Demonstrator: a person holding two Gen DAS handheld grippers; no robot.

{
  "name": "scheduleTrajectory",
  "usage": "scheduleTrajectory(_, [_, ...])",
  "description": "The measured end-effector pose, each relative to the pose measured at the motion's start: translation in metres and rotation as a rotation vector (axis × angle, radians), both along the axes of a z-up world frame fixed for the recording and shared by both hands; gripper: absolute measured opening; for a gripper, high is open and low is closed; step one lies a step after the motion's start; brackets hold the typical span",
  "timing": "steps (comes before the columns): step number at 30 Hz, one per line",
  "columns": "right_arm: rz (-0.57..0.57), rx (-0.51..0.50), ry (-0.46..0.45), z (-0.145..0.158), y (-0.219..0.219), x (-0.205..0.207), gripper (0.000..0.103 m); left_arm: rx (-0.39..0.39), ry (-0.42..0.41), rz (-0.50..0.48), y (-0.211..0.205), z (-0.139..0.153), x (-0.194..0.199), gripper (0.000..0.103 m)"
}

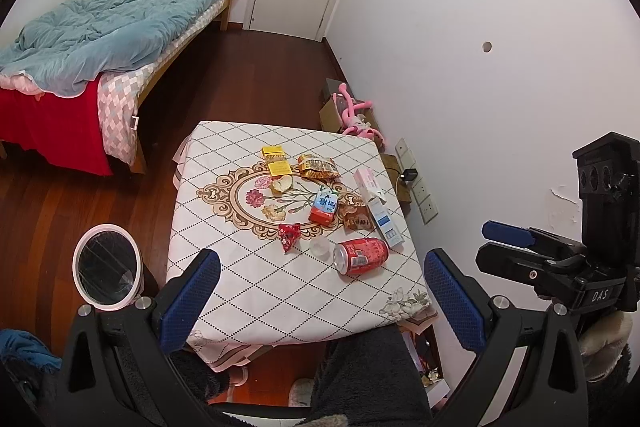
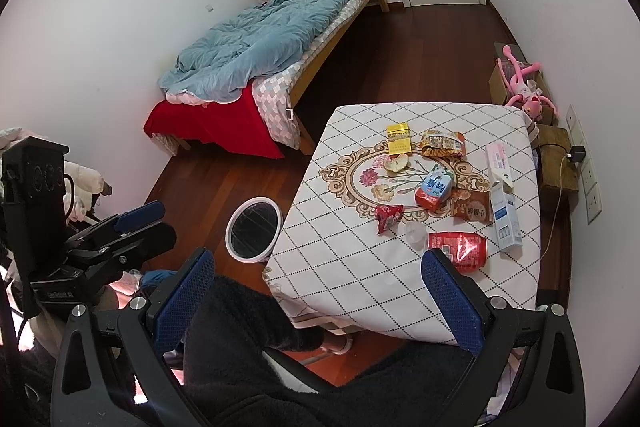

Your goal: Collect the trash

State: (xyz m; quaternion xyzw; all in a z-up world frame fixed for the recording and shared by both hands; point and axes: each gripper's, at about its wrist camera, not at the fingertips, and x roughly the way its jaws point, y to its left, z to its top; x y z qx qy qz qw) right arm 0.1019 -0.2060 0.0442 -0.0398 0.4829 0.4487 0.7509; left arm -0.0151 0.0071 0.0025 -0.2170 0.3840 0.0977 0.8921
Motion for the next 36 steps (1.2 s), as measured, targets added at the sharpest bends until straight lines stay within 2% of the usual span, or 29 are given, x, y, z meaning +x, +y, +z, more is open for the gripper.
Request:
scheduleTrajectory(8, [-0.018, 0.015, 0.001, 0.000, 0.001, 0.003, 0.103, 0.024, 0.009, 0.009, 0.001, -0.004, 0.005, 0.103])
scheduleTrajectory(11, [-0.093, 0.032, 0.005, -0.005, -0.005, 0.013, 0.103, 0.073, 0.022, 0.063, 0.004, -0.012, 0.016, 0.103])
scheduleTrajectory(15, [-0.237, 0.036, 0.035, -0.026, -0.020, 0.043, 0.103, 0.111, 0.058, 0.150, 0.013, -0.043, 0.047, 0.103])
scheduleTrajectory(17, [-0.320, 0.019, 0.070, -0.049, -0.028, 0.064, 0.103, 0.134, 0.084, 0.168, 0.017, -0.063, 0.065, 0.103])
scheduleTrajectory(20, [-0.432, -0.033, 0.121, -0.093, -0.040, 0.101, 0.103, 0.185, 0.169, 0.183, 0.023, -0.106, 0.098, 0.103])
scheduleTrajectory(22, [-0.493, -0.092, 0.149, -0.129, -0.046, 0.131, 0.103, 0.188, 0.246, 0.171, 0.028, -0.144, 0.123, 0.103])
scheduleTrajectory(25, [-0.542, -0.187, 0.142, -0.174, -0.054, 0.169, 0.103, 0.177, 0.345, 0.142, 0.034, -0.195, 0.156, 0.103])
scheduleTrajectory(28, [-0.551, -0.275, 0.178, -0.224, -0.053, 0.211, 0.101, 0.171, 0.422, 0.116, 0.038, -0.233, 0.181, 0.103])
scheduleTrajectory(31, [-0.534, -0.341, 0.226, -0.265, -0.049, 0.244, 0.097, 0.124, 0.485, 0.089, 0.043, -0.269, 0.206, 0.103])
scheduleTrajectory(34, [-0.506, -0.383, 0.239, -0.291, -0.041, 0.264, 0.096, 0.070, 0.533, 0.058, 0.047, -0.296, 0.222, 0.103])
scheduleTrajectory(36, [-0.473, -0.382, 0.279, -0.308, -0.035, 0.274, 0.093, 0.028, 0.551, 0.041, 0.049, -0.312, 0.230, 0.103])
